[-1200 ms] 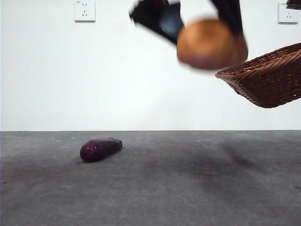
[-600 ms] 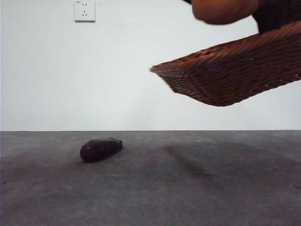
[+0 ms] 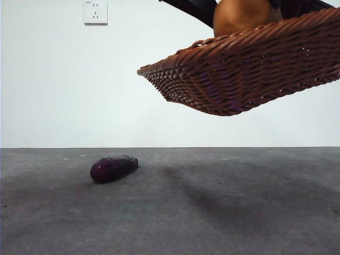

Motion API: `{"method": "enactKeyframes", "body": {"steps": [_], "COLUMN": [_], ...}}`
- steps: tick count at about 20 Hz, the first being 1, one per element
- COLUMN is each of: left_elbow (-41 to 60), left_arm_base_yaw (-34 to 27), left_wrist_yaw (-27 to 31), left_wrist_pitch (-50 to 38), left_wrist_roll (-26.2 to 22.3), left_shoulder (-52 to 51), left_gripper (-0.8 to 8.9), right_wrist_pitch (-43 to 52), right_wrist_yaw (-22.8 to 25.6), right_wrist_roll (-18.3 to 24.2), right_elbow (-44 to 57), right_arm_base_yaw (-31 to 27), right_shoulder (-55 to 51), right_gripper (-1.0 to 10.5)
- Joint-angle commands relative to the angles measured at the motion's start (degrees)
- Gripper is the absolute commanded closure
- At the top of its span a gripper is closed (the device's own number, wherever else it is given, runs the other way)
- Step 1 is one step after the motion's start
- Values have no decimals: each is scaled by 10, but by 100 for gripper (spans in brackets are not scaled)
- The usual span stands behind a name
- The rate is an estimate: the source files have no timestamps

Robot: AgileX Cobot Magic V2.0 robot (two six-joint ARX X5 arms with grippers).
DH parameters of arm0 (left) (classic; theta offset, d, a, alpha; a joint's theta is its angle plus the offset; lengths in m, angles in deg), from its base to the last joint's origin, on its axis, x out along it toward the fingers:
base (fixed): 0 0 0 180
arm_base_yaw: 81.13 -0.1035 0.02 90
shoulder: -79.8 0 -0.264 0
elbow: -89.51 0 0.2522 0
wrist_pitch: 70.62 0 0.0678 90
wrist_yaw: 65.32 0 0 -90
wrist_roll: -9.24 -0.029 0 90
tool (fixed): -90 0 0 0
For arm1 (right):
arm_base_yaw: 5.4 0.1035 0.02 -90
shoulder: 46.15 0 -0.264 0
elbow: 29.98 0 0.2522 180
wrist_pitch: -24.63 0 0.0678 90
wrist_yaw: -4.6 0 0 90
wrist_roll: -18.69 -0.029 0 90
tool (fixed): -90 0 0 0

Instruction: Help me put the vegetables on the table into the basket

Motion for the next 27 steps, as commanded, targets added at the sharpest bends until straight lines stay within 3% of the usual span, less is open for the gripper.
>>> {"method": "enactKeyframes", "body": {"steps": [1, 6, 9, 10, 13, 17, 21, 27], "left_elbow": [3, 2, 2, 2, 2, 2, 2, 2], "left_arm_base_yaw": [0, -28, -73, -100, -216, -304, -336, -338], "left_wrist_yaw": [0, 11, 132, 146, 81, 24, -26, -17], "left_wrist_pitch": [-5, -3, 39, 58, 98, 87, 58, 12], "left_wrist_roll": [1, -56, -58, -58, -50, -47, -48, -44], "left_shoulder": [7, -44, -80, -80, -56, 8, 99, 218], "left_gripper": [245, 246, 247, 247, 247, 247, 247, 247], "right_wrist_pitch": [-6, 5, 1, -2, -12, -12, -12, -12], "right_wrist_yaw": [-4, 11, 11, 11, 11, 11, 11, 11], "right_wrist_roll": [-9, -9, 0, 5, 12, 13, 13, 13], "right_elbow": [3, 3, 3, 3, 3, 3, 3, 3], "right_arm_base_yaw": [0, -19, -63, -79, -118, -136, -136, -136], "right_shoulder": [-5, -5, -5, -5, -5, -5, -5, -5], "right_gripper": [954, 954, 954, 955, 954, 954, 954, 954]}}
